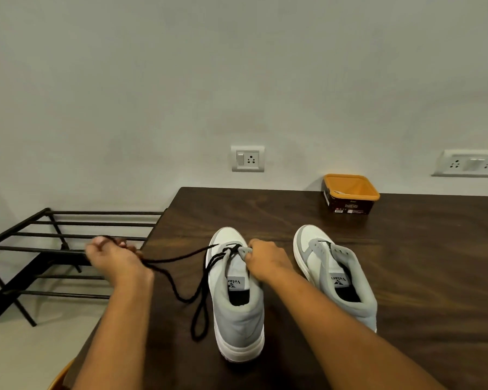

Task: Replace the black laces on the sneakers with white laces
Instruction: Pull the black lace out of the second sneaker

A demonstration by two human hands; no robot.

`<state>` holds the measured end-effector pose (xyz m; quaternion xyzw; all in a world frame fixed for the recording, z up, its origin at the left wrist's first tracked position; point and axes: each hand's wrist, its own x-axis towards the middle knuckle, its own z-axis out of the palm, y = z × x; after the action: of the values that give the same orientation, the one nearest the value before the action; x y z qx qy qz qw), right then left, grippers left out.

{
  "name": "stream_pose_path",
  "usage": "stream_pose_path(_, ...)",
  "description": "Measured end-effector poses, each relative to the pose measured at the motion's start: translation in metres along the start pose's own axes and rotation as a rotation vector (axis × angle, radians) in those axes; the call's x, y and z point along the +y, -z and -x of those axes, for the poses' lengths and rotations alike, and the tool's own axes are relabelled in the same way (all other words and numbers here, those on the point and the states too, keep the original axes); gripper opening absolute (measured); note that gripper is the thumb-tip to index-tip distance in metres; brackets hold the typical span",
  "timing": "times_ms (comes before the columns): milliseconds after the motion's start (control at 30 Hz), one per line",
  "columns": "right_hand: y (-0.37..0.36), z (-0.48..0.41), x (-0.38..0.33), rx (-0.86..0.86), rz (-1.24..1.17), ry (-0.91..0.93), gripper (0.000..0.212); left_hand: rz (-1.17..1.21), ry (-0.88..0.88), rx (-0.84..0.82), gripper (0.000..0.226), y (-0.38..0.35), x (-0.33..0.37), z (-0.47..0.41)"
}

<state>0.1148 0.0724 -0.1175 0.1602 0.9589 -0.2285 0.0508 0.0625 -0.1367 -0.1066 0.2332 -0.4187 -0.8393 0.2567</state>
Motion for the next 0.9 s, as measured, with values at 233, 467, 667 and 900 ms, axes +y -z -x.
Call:
stream_pose_path(233,0.004,0.002,-0.002,0.020,0.009,0.071,0.028,-1.135,-0.282,-0.539,0.013,0.022,-0.028,-0.002)
stream_pose_path(467,0.006,0.007,-0.007,-0.022,0.182,0.132,0.042,-1.450,-0.315,-1.021,0.041,-0.007,-0.048,0.048)
stream_pose_path(667,0.004,0.006,-0.006,0.022,0.269,0.138,0.033,-1.438,-0.308,-1.102,0.039,-0.011,-0.061,0.066)
stream_pose_path(900,-0.004,-0.009,0.002,0.010,-0.184,0.038,0.015,-1.490,-0.436,-0.914,0.033,-0.012,-0.070,0.078)
